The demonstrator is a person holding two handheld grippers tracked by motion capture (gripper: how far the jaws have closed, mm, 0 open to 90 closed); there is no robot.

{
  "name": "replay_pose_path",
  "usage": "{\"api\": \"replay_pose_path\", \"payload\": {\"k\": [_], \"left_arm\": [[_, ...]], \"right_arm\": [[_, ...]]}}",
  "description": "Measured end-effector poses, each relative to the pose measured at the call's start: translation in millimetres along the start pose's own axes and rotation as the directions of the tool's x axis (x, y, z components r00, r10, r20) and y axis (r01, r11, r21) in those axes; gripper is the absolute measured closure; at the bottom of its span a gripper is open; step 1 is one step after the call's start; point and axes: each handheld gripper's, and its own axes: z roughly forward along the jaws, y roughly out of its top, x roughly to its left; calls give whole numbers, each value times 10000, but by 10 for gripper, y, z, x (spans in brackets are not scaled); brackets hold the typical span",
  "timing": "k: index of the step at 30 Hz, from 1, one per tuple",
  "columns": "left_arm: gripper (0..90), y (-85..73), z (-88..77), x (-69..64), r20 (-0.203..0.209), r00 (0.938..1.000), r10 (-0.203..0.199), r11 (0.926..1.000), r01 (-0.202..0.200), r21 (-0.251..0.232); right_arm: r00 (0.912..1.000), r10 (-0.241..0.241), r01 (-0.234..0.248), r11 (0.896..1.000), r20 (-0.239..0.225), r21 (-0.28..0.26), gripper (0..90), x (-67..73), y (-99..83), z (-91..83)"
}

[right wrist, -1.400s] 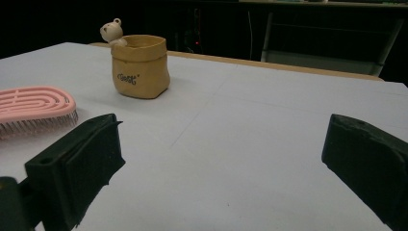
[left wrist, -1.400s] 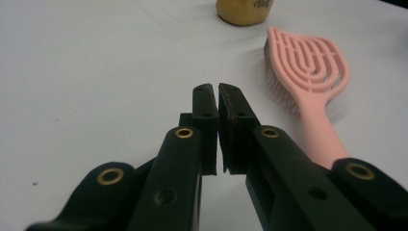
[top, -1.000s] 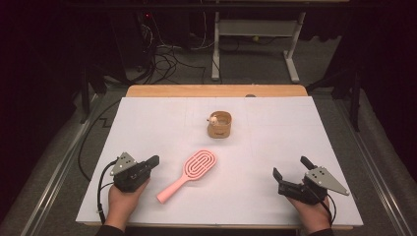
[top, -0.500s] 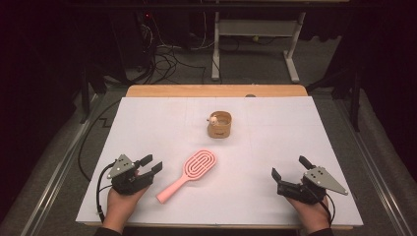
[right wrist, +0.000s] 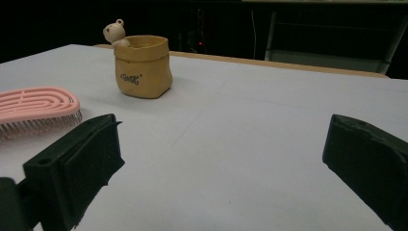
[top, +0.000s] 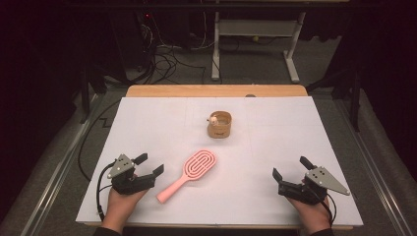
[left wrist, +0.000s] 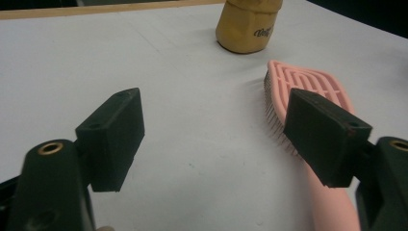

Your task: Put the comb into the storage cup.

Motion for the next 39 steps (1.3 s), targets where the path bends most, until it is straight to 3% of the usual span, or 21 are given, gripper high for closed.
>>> {"api": "replay_pose_path", "payload": {"k": [9, 16, 25, 29, 32, 39], "left_arm": [[0, 18, 32, -21, 93, 9999, 103, 9999, -104, 47], [0, 53, 15, -62, -199, 9992, 347, 9994, -347, -17], [0, 57, -11, -97, -3, 9998, 199, 9997, -199, -135], [0, 58, 11, -105, 89, 9998, 189, 9998, -190, 104], [0, 58, 36, -143, 10, 9982, 597, 9971, -597, 470], [0, 51, 100, -192, -46, 9952, 973, 9878, -960, 1226]], "right_arm": [[10000, -40, 40, 10000, 68, -17, 4, -1, 3, -23], [9999, -59, 59, 10000, 92, -5, 4, -5, 3, -23], [9999, -84, 84, 10000, 129, 13, 4, 0, 2, -29], [9999, -91, 91, 10000, 133, 10, 4, -1, 1, -30], [9999, -84, 84, 10000, 138, 19, 4, -4, -1, -33], [9999, -76, 75, 10000, 129, 29, 4, -5, -4, -35]]}}
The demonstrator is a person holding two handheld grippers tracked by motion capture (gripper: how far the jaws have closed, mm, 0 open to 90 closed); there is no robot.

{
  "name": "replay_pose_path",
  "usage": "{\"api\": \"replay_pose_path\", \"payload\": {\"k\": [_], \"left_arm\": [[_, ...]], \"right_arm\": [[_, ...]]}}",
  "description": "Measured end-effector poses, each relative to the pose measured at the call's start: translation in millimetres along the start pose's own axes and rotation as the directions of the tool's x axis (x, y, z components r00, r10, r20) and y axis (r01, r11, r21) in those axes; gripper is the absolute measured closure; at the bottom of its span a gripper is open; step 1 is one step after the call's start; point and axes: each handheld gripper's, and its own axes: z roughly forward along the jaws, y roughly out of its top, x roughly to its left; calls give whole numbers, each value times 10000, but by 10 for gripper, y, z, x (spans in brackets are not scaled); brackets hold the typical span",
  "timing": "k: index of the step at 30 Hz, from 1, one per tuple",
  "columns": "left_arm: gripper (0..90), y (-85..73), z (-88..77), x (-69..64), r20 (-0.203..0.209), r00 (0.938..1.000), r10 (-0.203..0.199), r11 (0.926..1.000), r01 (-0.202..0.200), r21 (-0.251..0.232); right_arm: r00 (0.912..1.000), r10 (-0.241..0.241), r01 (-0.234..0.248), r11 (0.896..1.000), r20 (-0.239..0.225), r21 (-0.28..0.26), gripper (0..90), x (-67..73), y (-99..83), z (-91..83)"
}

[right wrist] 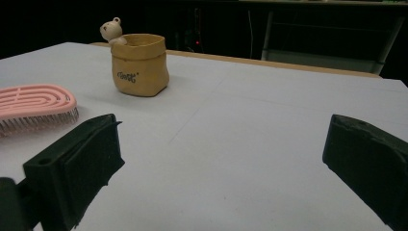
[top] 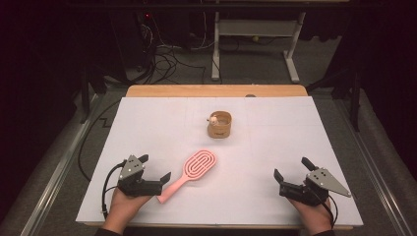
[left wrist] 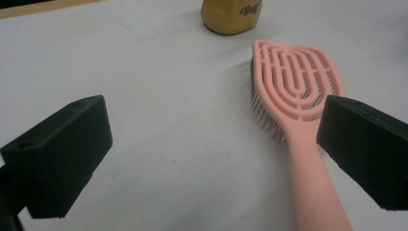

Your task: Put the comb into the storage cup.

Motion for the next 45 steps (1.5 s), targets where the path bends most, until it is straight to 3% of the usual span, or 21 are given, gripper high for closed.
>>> {"api": "replay_pose_path", "payload": {"k": [7, 11, 19, 32, 36, 45], "left_arm": [[0, -14, 56, -4, 85, 10000, 0, 9980, -6, 634], [0, -32, 114, -9, 182, 9998, 39, 9922, -61, 1243], [0, -37, 137, -14, 248, 9997, 4, 9878, -42, 1558], [0, 128, 85, -119, 378, 9992, 90, 9916, -138, 1287], [0, 283, 74, -183, 332, 9994, 121, 9952, -153, 970], [0, 558, 174, -284, 632, 9979, 156, 9958, -212, 895]], "right_arm": [[10000, -71, 71, 10000, -15, 16, 4, 8, -3, 3], [9999, -95, 95, 10000, -41, -5, 4, 7, -3, 3], [9999, -132, 132, 9999, -27, 45, 4, 7, -9, 5], [9999, -153, 153, 9999, 9, 52, 4, 9, -9, 5], [10000, -66, 66, 10000, 53, 16, 4, -7, -8, -8], [9999, 36, -35, 10000, 97, -88, 4, -37, 7, -34]]}}
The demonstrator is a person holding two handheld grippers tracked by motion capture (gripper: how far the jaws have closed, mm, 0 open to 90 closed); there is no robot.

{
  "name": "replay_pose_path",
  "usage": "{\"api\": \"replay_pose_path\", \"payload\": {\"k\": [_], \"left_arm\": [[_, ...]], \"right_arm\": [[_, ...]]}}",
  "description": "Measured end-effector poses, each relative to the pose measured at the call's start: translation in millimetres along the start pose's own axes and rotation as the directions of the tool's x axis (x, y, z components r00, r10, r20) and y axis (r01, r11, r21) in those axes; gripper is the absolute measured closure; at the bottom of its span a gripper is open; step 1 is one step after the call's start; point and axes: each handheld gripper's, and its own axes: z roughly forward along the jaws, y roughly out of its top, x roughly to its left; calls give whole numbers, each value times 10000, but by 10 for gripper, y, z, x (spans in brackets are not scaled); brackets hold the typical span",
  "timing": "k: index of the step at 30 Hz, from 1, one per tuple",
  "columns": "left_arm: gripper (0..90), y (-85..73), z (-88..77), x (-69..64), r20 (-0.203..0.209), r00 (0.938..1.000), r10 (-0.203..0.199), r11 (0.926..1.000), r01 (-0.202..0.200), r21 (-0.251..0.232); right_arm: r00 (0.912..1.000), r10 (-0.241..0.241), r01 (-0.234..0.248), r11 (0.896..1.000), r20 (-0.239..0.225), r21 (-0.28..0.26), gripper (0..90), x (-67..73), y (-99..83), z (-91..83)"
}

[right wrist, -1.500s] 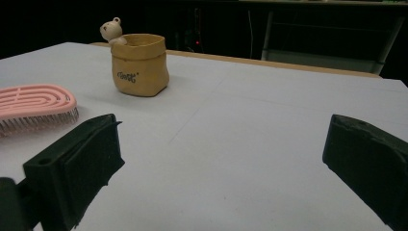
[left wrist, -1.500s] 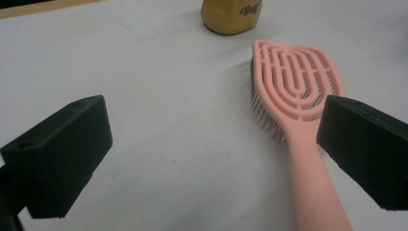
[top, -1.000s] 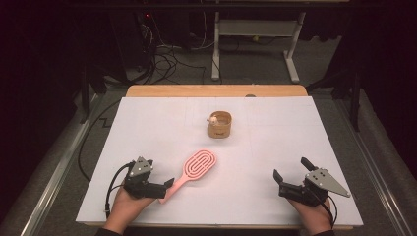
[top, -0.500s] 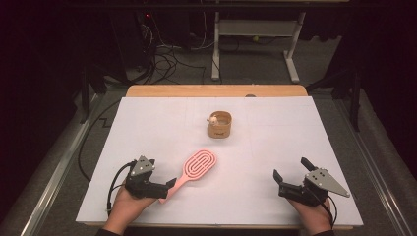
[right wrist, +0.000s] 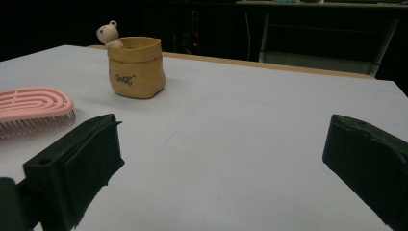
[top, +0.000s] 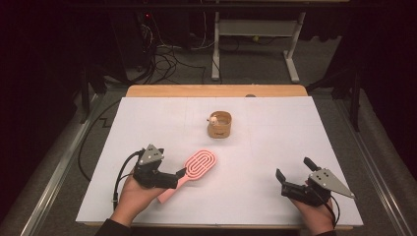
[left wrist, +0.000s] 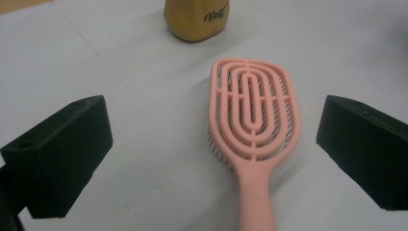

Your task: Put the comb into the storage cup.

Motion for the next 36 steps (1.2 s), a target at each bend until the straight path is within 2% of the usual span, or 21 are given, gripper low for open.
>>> {"api": "replay_pose_path", "payload": {"k": [6, 14, 17, 20, 24, 28, 31, 34, 36], "left_arm": [[0, 141, 88, -90, 90, 9998, 150, 9999, -151, 69], [0, 236, 323, -163, -7, 9991, 419, 9929, -416, 1111], [0, 273, 422, -193, -348, 9969, 699, 9836, -630, 1691], [0, 314, 516, -223, -286, 9968, 752, 9748, -674, 2124], [0, 363, 628, -297, -226, 9935, 1115, 9544, -1007, 2811], [0, 400, 714, -333, -237, 9913, 1296, 9345, -1141, 3373], [0, 394, 755, -382, -113, 9861, 1656, 9170, -1497, 3698], [0, 386, 781, -386, -63, 9879, 1552, 9130, -1410, 3829], [0, 384, 806, -384, 1, 9888, 1489, 9069, -1366, 3986]], "right_arm": [[10000, 34, -34, 10000, 14, -58, 4, -3, 6, -9], [10000, 64, -64, 10000, 8, -55, 4, -5, 8, -13], [10000, 69, -69, 10000, 14, -40, 4, -10, 4, -11], [10000, 85, -84, 9999, 12, -57, 4, -10, 4, -16], [9999, 122, -122, 9999, 10, -54, 4, -16, 1, -14], [9999, 138, -138, 9999, -17, -46, 4, -17, -3, -8], [9999, 133, -133, 9999, -25, -88, 4, -16, 4, -17], [9999, 101, -101, 9999, -39, -120, 4, -17, 9, -26], [9999, 107, -107, 9999, -16, -121, 4, -16, 7, -24]]}}
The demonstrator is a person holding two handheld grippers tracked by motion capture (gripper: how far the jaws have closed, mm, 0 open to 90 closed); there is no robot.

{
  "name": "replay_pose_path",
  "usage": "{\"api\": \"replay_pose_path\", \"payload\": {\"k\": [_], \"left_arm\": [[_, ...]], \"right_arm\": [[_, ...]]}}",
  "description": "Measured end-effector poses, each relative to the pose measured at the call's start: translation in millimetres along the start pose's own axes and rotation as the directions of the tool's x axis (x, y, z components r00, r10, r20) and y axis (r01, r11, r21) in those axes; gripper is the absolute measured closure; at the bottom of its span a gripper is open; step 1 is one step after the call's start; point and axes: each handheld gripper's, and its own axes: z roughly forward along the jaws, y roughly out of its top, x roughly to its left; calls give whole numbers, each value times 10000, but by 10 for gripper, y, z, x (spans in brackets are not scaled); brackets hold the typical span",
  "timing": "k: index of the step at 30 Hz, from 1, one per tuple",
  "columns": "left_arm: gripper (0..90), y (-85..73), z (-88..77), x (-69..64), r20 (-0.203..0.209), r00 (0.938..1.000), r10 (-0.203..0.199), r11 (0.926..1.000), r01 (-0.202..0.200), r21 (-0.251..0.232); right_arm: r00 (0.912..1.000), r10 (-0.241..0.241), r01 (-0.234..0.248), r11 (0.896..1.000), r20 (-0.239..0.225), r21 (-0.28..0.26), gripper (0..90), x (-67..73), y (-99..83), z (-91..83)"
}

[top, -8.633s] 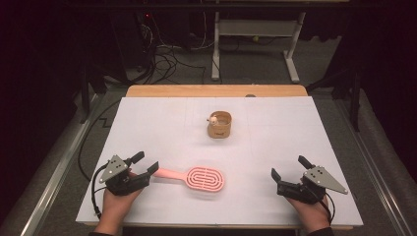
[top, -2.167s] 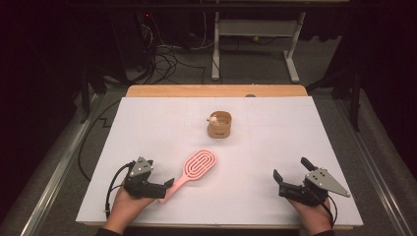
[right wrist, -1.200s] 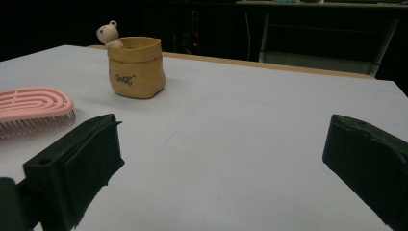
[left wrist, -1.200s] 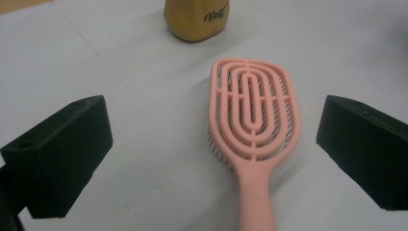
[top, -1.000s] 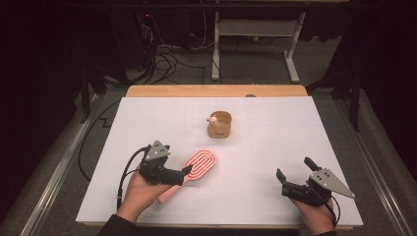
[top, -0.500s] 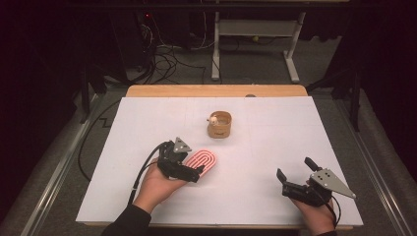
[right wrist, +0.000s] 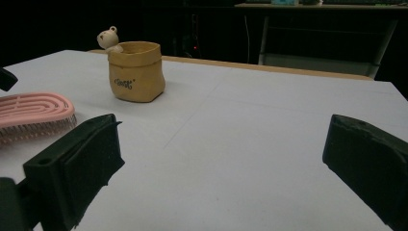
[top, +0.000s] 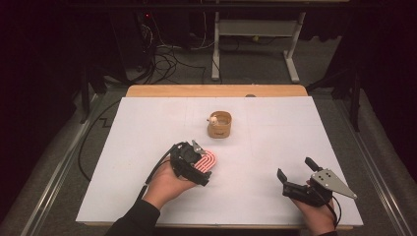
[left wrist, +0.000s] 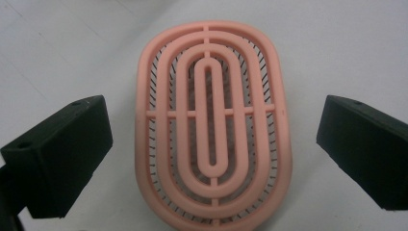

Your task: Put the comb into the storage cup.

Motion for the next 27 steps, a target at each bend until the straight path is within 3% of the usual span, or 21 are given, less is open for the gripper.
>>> {"api": "replay_pose_path", "payload": {"k": [7, 17, 21, 23, 27], "left_arm": [[0, -7, 70, 16, 11, 10000, 73, 9975, -74, 707], [27, -54, 109, 51, 197, 9996, -194, 9976, 180, 675], [69, -60, 141, 60, 293, 9991, -309, 9965, 285, 783], [142, -57, 130, 65, 303, 9992, -254, 9973, 232, 702], [172, -55, 128, 63, 348, 9992, -219, 9975, 195, 676]], "right_arm": [[10000, -18, 18, 10000, 11, 42, 4, 14, -4, 3], [10000, 39, -39, 10000, -5, 56, 4, 5, -11, 1], [10000, 52, -52, 10000, -4, 70, 4, 0, -16, 5], [10000, 34, -34, 10000, -16, 61, 4, 4, -15, 5], [10000, 41, -41, 10000, 50, 32, 4, -1, -8, -1]]}}
